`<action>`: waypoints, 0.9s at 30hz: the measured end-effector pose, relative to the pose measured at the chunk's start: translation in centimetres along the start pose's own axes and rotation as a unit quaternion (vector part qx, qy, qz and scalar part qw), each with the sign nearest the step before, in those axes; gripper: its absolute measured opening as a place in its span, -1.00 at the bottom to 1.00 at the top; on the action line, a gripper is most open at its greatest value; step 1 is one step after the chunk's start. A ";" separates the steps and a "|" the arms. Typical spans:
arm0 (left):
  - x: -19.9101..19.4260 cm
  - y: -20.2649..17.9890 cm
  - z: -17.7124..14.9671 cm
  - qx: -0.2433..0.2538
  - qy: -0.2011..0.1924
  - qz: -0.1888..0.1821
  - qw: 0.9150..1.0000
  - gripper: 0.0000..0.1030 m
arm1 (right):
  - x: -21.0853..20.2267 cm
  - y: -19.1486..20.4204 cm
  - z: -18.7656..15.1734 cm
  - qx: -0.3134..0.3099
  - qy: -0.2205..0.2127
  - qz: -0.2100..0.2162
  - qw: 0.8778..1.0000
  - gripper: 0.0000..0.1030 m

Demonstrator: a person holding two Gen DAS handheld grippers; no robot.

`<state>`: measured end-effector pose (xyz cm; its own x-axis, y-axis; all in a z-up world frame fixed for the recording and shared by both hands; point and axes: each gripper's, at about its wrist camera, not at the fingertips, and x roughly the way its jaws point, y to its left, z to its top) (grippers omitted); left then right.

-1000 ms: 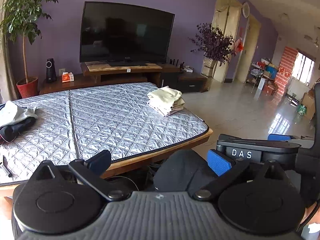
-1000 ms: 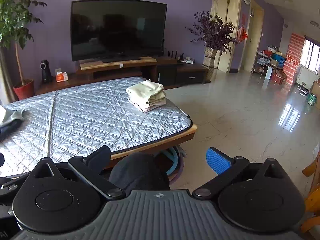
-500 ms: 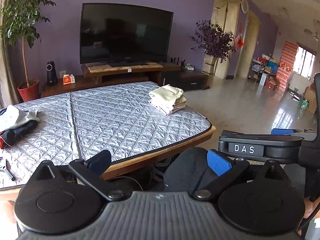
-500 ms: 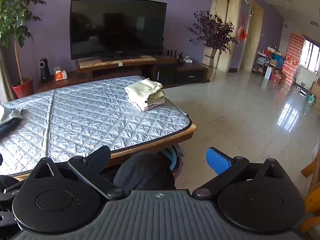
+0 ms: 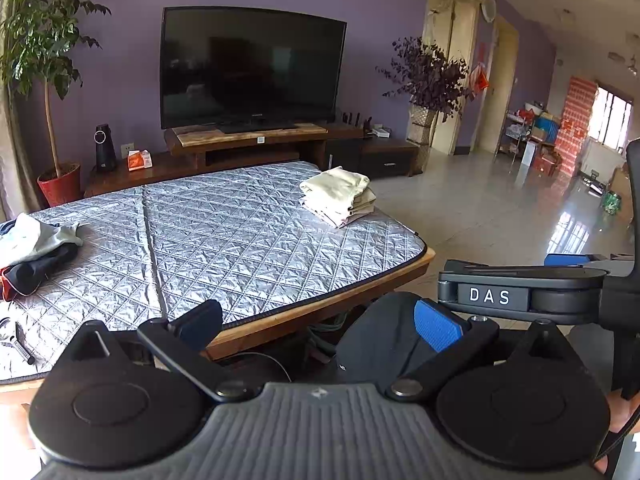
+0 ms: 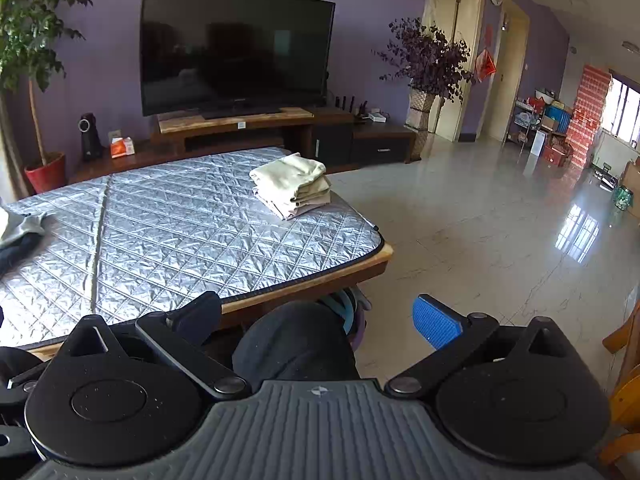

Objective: Fold clothes

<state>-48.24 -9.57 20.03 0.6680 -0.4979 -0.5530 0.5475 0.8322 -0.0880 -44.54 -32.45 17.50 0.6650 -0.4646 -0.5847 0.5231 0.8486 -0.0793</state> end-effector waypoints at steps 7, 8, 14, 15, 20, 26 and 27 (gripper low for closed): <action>0.1 -0.2 0.0 0.002 0.002 0.003 1.000 0.98 | 0.2 -0.1 -0.2 0.000 0.003 0.000 1.000 0.99; 0.1 -0.2 0.0 0.003 0.003 0.003 1.000 0.98 | 0.3 -0.1 -0.2 0.000 0.004 0.000 1.000 0.99; 0.2 -0.3 -0.2 0.005 0.005 0.006 1.000 0.98 | 0.5 -0.1 -0.4 0.000 0.010 0.001 1.000 0.99; 0.3 -0.3 -0.2 0.005 0.006 0.006 1.000 0.98 | 0.5 -0.1 -0.4 0.000 0.010 0.001 1.000 0.99; 0.4 -0.3 -0.2 0.006 0.008 0.007 1.000 0.98 | 0.6 -0.2 -0.5 0.000 0.013 0.001 1.000 0.99; 0.6 -0.5 -0.4 0.008 0.011 0.010 1.000 0.98 | 0.8 -0.2 -0.6 0.000 0.017 0.001 1.000 0.99; 0.6 -0.5 -0.4 0.008 0.011 0.010 1.000 0.98 | 0.8 -0.2 -0.6 0.000 0.017 0.001 1.000 0.99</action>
<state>-48.28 -10.16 19.43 0.6676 -0.4760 -0.5725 0.5425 0.8376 -0.0638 -44.43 -32.90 16.53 0.6472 -0.4540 -0.6123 0.5223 0.8492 -0.0776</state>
